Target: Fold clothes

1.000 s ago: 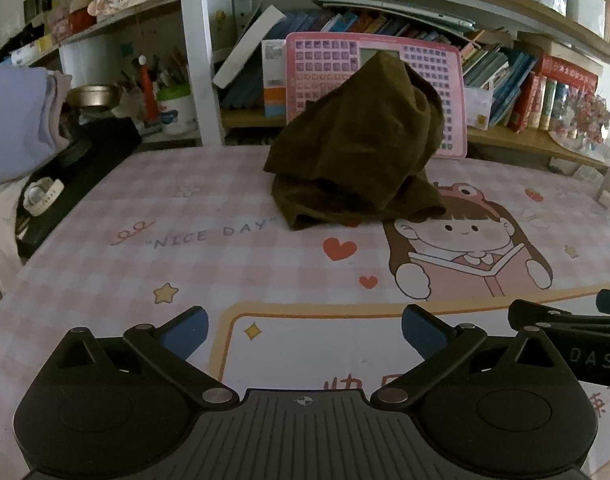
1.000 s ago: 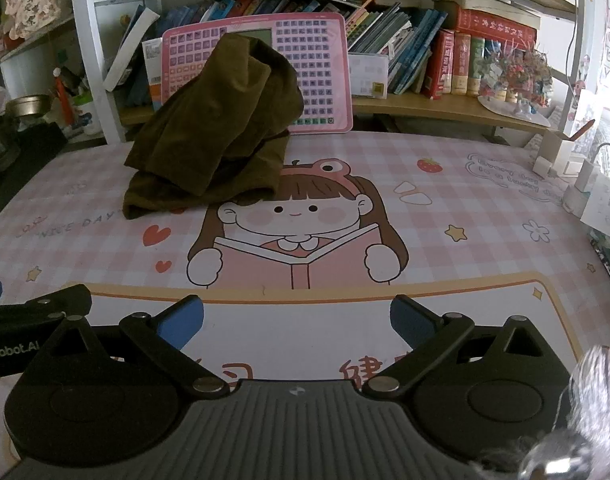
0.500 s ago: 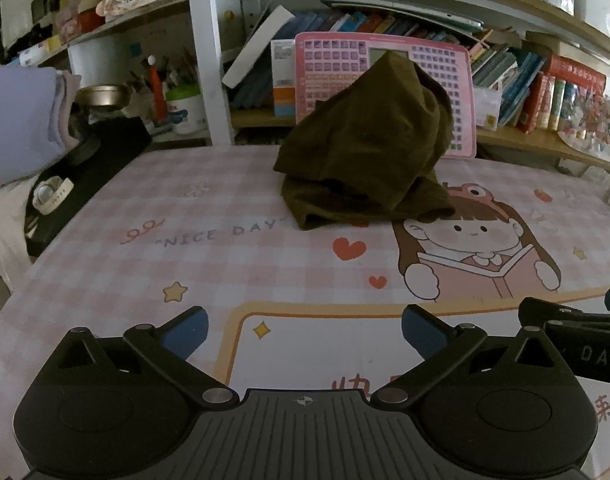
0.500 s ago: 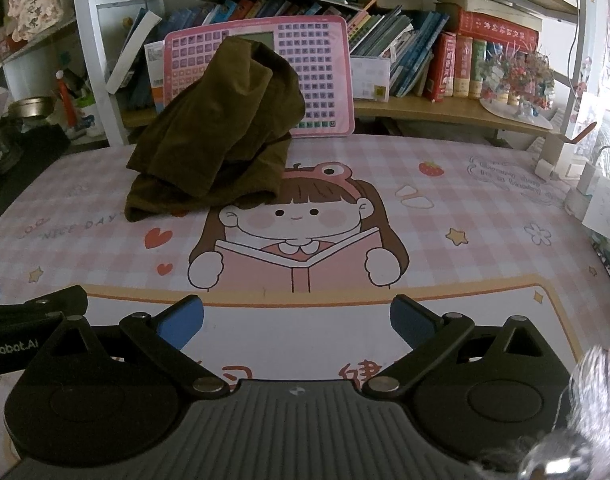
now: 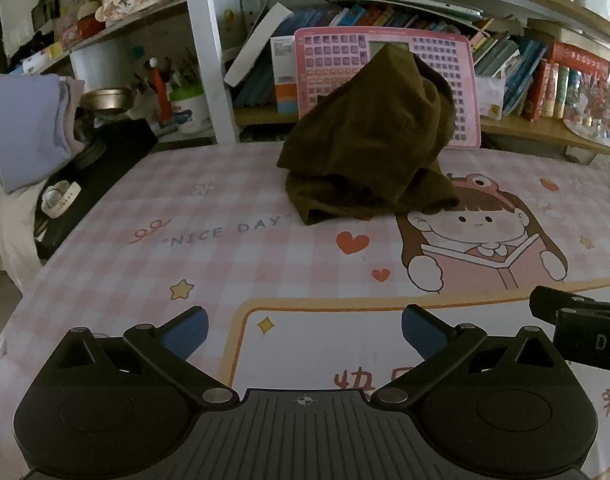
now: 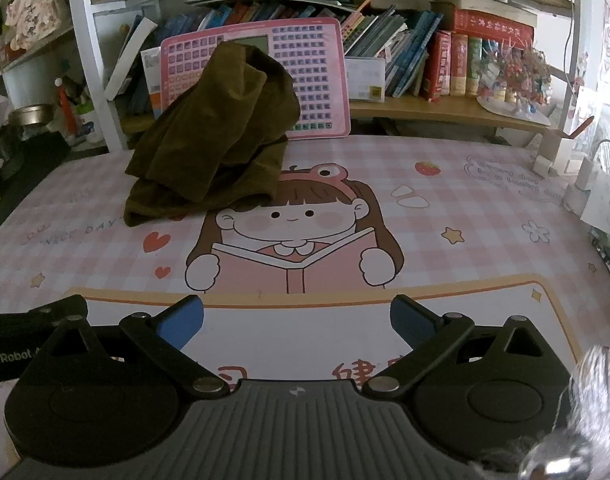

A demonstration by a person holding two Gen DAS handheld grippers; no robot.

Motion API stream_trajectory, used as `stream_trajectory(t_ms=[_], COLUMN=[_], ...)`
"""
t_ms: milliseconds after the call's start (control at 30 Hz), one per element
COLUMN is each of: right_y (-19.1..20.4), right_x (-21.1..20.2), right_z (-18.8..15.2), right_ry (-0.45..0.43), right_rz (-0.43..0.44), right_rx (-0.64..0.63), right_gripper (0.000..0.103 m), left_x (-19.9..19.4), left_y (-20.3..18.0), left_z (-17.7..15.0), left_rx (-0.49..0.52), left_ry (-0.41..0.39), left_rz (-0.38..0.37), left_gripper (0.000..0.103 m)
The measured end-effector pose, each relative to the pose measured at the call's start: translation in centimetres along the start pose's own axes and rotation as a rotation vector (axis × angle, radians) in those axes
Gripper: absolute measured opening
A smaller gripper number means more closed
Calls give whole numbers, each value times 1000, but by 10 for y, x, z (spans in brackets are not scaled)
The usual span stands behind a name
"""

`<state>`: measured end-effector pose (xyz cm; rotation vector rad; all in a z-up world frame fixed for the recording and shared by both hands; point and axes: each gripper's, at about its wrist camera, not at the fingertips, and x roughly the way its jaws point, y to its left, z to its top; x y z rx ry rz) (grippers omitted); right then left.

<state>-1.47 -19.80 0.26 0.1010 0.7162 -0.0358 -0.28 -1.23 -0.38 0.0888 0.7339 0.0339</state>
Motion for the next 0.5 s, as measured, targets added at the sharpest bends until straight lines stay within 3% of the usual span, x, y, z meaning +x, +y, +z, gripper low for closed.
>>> stream_trajectory(t_ms=[500], right_y=[-14], right_x=[-9], right_z=[-6], right_ry=[2], right_rz=[19], right_rx=[20], right_gripper=[101], left_x=[-10], left_y=[-6], left_z=[-5], left_rx=[-14], left_ry=[5], left_rz=[13], left_gripper=[103])
